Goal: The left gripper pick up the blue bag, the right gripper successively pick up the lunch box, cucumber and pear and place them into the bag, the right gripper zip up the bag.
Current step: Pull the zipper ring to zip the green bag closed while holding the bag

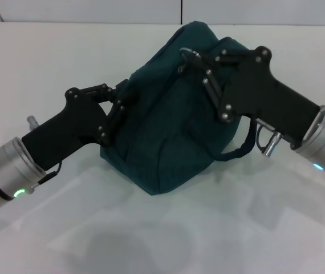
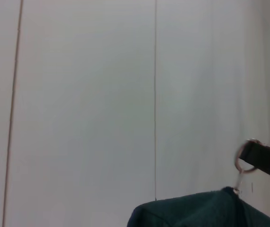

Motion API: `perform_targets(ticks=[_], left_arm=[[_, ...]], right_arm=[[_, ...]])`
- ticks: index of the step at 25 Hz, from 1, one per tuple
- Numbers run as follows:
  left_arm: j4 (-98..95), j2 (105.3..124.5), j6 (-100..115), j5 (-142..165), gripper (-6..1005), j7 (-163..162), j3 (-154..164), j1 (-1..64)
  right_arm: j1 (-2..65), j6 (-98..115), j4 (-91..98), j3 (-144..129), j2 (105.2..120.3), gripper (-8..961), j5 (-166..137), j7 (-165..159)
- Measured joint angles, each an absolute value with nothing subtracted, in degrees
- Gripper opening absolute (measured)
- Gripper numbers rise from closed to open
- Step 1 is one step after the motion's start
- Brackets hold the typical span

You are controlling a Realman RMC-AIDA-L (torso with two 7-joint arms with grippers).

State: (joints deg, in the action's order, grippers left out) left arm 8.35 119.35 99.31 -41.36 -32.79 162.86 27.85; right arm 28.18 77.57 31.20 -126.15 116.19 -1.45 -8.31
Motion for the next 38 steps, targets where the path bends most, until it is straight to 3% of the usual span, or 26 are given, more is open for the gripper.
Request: perform_targets(ticks=[7,31,38], left_arm=[[8.35,119.35,99.50,-40.95,90,-28.78,162.86,27.74],[10.64,118.10,99.34,-41.19,55,-27.35,162.61,27.92],[10.48,118.20,100.96,-41.85,5,-33.27,162.53,29.45]], right_arm=[[27.85,77.90,29.43,-125.85,116.18,6,2.98,-12.56],[27.23,80.81,19.23,-124.97,116.17,6,13.99,-26.56],[26.97,80.91,19.65,-125.51,116.19,6,13.62,-26.72]])
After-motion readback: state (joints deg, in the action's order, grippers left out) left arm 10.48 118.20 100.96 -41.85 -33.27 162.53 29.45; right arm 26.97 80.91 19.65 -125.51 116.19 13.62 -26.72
